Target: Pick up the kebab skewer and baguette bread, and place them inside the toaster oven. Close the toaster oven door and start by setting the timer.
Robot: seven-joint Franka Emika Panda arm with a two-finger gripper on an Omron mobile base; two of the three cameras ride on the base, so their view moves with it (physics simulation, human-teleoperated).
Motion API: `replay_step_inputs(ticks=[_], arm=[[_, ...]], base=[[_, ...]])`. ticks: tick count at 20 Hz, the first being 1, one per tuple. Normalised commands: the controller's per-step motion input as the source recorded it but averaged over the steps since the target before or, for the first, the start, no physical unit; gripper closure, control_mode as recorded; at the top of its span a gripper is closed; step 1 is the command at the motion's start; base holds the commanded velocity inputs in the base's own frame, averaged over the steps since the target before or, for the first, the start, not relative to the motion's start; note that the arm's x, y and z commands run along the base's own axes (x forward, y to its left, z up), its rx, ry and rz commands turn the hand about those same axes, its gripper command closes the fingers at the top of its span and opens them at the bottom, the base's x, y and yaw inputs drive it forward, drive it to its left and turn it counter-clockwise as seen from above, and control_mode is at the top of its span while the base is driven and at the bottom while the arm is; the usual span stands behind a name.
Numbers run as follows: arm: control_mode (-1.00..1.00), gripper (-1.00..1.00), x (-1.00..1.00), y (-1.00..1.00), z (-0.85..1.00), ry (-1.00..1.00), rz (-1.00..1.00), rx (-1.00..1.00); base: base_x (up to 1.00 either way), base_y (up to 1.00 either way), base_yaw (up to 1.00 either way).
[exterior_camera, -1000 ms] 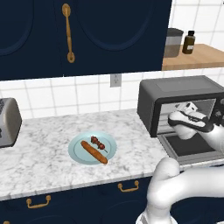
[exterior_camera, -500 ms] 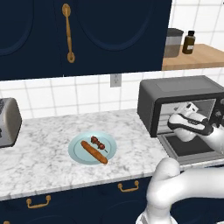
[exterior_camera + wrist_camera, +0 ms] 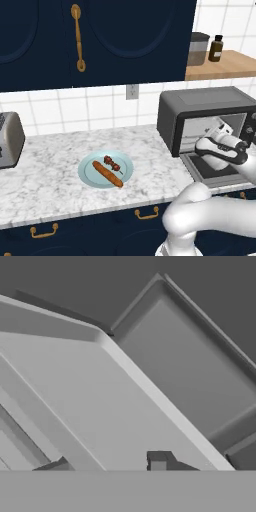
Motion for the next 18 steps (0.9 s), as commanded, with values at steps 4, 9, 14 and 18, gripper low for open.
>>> replay_step_inputs(ticks=[4, 9, 14, 18], arm=[[-1.0, 1.0, -0.67, -0.49, 0.06, 0.17, -0.04, 0.0], [-1.0, 1.0, -0.65, -0.5, 0.03, 0.18, -0.01, 0.0], [-1.0, 1.0, -0.65, -0.52, 0.08, 0.12, 0.0, 0.0], [-1.0, 1.0, -0.72, -0.43, 0.33, 0.09, 0.0, 0.0]], base=[[0.0, 0.0, 0.0], [0.0, 0.0, 0.0], [0.0, 0.0, 0.0], [0.0, 0.0, 0.0]])
